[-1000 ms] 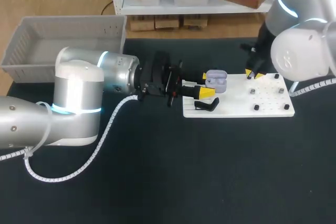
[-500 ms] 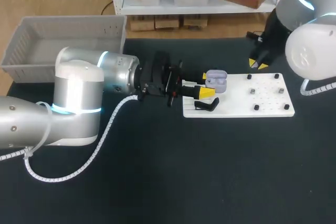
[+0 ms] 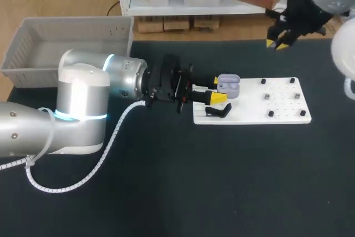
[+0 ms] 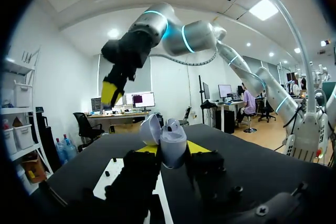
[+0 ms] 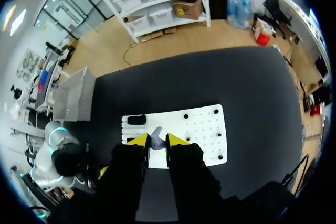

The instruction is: Pick up each earbud case from the left stands, insert the matching earbuds, close the lid, and place the case in the box.

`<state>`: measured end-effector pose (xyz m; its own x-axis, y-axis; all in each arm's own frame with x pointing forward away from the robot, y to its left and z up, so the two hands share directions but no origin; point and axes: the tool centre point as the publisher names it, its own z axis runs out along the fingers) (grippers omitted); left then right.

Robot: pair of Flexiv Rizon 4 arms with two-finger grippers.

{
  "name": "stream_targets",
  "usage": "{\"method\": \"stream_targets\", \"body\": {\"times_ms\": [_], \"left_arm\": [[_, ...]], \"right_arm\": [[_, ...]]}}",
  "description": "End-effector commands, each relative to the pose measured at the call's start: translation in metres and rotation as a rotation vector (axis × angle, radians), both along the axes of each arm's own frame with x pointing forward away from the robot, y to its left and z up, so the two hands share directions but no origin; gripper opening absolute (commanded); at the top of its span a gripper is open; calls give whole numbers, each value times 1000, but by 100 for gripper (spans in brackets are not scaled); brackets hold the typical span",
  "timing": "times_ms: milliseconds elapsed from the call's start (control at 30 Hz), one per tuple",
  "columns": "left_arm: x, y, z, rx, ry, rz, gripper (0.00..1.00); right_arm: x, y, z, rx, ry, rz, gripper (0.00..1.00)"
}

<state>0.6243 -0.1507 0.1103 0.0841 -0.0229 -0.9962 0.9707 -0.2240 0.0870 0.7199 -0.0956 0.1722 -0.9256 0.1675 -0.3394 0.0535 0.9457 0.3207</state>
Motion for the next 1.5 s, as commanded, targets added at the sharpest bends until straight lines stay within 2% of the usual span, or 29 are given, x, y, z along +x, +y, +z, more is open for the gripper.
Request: {"method": "stream_targets", "body": {"times_ms": [33, 233, 733, 1133, 1333, 1500], "left_arm": [[-1, 0, 0, 2, -1, 3, 0], [-1, 0, 0, 2, -1, 3, 0], [-1, 0, 0, 2, -1, 3, 0], [-1, 0, 0, 2, -1, 3, 0], [-1, 0, 0, 2, -1, 3, 0], [-1, 0, 0, 2, -1, 3, 0]], "right_arm": [[-37, 0, 50, -2, -17, 88, 0], [-59, 20, 61, -27, 75, 248, 0], [-105, 70, 39, -118, 188, 472, 0], [-120, 92, 21, -177, 206, 532, 0], [-121, 98, 14, -244, 154, 528, 0], [-119, 102, 7, -273, 142, 535, 0]]}}
